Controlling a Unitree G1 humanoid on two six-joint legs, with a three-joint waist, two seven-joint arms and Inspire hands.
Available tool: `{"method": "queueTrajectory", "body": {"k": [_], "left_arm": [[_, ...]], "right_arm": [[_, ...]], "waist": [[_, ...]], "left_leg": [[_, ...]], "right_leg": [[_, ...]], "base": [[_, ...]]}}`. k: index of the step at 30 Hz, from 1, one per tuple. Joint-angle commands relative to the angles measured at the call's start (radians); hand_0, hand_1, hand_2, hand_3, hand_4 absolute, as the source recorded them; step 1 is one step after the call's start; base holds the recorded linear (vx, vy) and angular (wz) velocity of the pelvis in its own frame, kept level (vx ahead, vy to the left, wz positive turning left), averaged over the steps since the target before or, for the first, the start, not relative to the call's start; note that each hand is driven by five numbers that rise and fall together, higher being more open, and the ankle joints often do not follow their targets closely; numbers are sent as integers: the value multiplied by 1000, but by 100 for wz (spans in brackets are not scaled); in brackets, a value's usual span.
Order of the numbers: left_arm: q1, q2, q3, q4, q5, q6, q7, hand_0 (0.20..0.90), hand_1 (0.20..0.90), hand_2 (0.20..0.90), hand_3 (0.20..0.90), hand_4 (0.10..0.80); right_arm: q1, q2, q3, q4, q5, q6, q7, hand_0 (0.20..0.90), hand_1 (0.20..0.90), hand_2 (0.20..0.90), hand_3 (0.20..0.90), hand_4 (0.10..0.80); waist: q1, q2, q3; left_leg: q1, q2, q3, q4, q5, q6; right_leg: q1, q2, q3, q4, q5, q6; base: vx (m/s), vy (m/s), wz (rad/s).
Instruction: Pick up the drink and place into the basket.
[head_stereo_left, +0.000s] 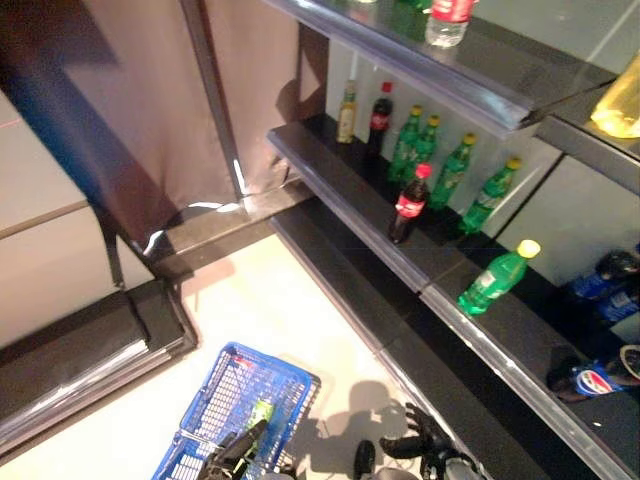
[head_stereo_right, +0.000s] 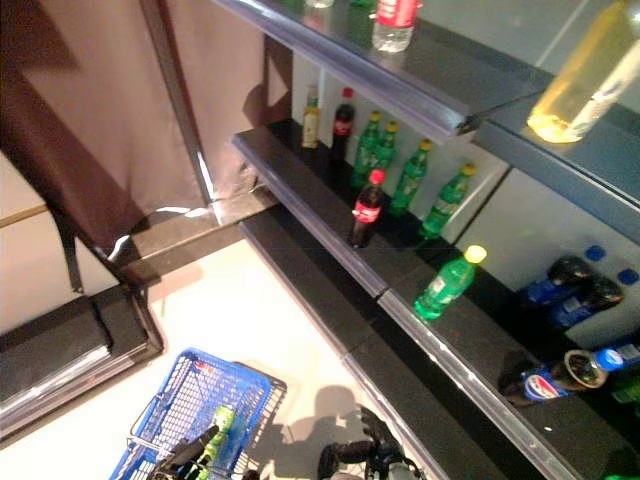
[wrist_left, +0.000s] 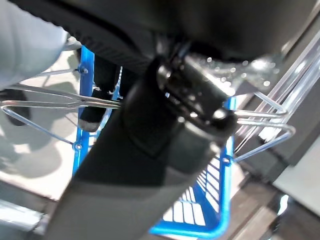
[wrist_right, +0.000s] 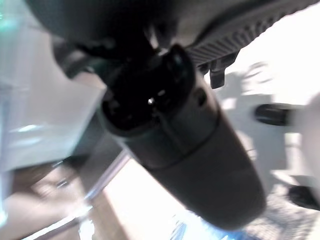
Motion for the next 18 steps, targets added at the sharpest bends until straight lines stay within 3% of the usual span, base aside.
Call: {"method": "queueTrajectory", "body": {"k": [1, 3, 7, 11, 18], "left_arm": [[79, 24, -29, -48, 44, -44, -18, 300, 300, 300, 200, 100], [89, 21, -34, -62, 41, -51, -24, 300, 300, 300, 200, 100], [106, 18, -40, -104, 46, -43, -21, 300, 300, 300, 200, 100], [123, 3, -36, -123, 65, -41, -6, 300, 300, 300, 200, 100], [130, -11, 6, -88, 86, -33, -6, 300, 300, 300, 200, 100]], "right_arm": [[-24, -94, -11, -201, -51, -72, 58, 900, 900, 900, 900, 800], [-19, -118, -20, -270, -52, -131, 95, 900, 900, 900, 900, 800], [-44, -176, -58, -462, -73, -143, 117, 900, 900, 900, 900, 800], [-97, -207, -147, -639, -64, -205, 36, 900, 900, 900, 900, 800], [-128, -211, -286, -757, -53, -229, -155, 900, 900, 900, 900, 800]], "waist": [[-25, -11, -32], [-31, -7, -36], [-37, 2, -44], [-42, 12, -55], [-51, 25, -70]], "left_leg": [[-95, -53, 13, 42, 46, 37], [-89, -51, 18, 37, 44, 37], [-74, -47, 28, 24, 41, 35], [-55, -39, 47, 12, 36, 34], [-41, -34, 76, 8, 22, 36]], "right_leg": [[45, -45, 16, 31, -39, 58], [46, -42, 20, 28, -41, 58], [54, -40, 25, 20, -45, 59], [61, -40, 27, 15, -50, 62], [65, -46, 36, 14, -59, 67]], "base": [[38, -88, -24], [28, -49, -17], [42, -16, -6], [55, 9, -5], [39, 44, -5]]}}
